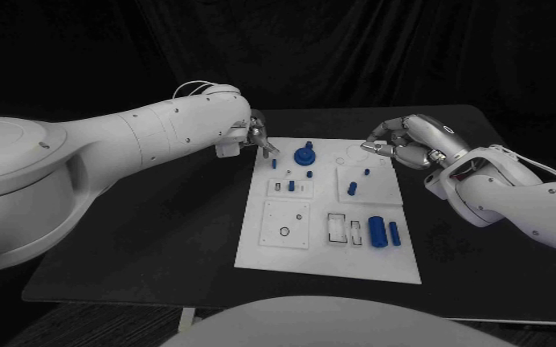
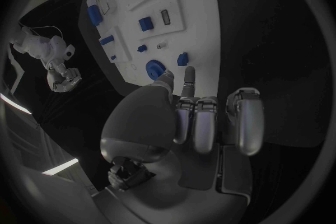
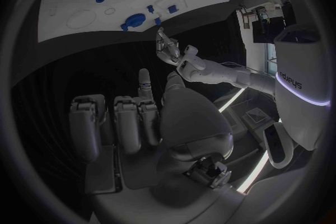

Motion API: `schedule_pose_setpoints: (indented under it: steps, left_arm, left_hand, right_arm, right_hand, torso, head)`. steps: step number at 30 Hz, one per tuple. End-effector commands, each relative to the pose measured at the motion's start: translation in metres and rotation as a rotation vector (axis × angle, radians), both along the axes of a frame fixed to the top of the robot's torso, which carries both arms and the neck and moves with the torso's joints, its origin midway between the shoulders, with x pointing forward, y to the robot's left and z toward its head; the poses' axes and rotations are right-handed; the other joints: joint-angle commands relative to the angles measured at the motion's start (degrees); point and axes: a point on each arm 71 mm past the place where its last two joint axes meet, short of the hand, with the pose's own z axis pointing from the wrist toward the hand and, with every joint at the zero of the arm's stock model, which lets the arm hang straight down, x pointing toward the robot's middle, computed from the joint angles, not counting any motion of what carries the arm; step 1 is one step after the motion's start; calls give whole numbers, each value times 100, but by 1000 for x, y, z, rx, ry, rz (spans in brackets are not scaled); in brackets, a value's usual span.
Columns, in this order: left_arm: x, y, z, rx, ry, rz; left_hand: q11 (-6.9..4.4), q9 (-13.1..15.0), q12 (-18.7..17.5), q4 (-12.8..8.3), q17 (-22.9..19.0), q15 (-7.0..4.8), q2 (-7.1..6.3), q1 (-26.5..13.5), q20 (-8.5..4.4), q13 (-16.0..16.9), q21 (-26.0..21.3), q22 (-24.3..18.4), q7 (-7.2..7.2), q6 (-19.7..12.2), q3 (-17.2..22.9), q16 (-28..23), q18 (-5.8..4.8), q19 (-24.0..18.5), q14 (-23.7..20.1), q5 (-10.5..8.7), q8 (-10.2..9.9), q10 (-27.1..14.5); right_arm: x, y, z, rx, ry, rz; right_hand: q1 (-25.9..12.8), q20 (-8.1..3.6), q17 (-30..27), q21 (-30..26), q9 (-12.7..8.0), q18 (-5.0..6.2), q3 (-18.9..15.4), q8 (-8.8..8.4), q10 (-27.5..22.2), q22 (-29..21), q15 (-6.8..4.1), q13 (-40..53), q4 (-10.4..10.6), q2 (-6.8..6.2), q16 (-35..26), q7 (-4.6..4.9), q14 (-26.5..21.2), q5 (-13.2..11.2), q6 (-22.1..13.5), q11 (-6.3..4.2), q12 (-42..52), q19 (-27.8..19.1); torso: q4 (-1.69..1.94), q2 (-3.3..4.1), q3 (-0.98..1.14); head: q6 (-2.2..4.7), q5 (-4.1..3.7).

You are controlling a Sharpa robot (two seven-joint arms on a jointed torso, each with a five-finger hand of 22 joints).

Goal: Assemble the parts on the task board

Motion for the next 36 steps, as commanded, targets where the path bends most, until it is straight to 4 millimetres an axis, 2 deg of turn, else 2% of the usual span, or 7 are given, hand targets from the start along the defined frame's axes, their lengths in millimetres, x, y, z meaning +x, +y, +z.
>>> schedule_pose_setpoints:
  steps: [1,20,26,36]
  left_arm:
    - [0,-5,-1,-22,0,-24]
    - [-1,-9,-11,15,33,-5]
    - [-1,-10,-13,16,32,1]
    - [0,-11,-14,8,22,4]
  left_hand:
    - [-11,-11,15,-3,1510,-32,4,-51,-17,1505,-34,1234,10,12,-41,15,-7,298,606,-42,-25,598]
    - [14,-68,15,26,1510,-12,11,-131,-2,1505,-118,1211,41,-35,-85,15,9,266,606,-111,-79,598]
    - [18,-86,15,-10,1510,-6,24,-96,4,1505,-134,1207,42,-52,-72,15,12,259,606,-76,-96,598]
    - [20,-97,15,-45,1510,-3,38,-63,9,1505,-141,1206,42,-49,-57,15,13,256,606,-23,-99,598]
  right_arm:
    - [0,0,-1,-3,7,1]
    - [0,2,-2,-5,12,6]
    - [0,3,-2,-5,13,8]
    - [0,3,-2,-5,15,9]
  right_hand:
    - [-17,-21,1510,-7,-8,-3,-29,-25,597,1451,-19,1492,2,24,15,21,595,-30,-25,-31,5,499]
    - [-15,-20,1510,-5,-9,-4,-29,-26,597,1452,-19,1492,2,29,15,21,595,-29,-26,-31,5,500]
    - [-15,-20,1510,-5,-9,-4,-29,-26,597,1452,-19,1492,2,29,15,21,595,-29,-26,-31,5,500]
    - [-12,-19,1510,-6,-11,-3,-32,-28,597,1452,-18,1492,1,35,15,22,595,-28,-26,-30,5,500]
  torso:
    - [-1,-3,5]
    - [3,-1,8]
    - [-5,4,1]
    - [3,3,8]
  head:
    - [-1,1]
    - [-1,-19]
    - [-1,-19]
    - [-1,-35]
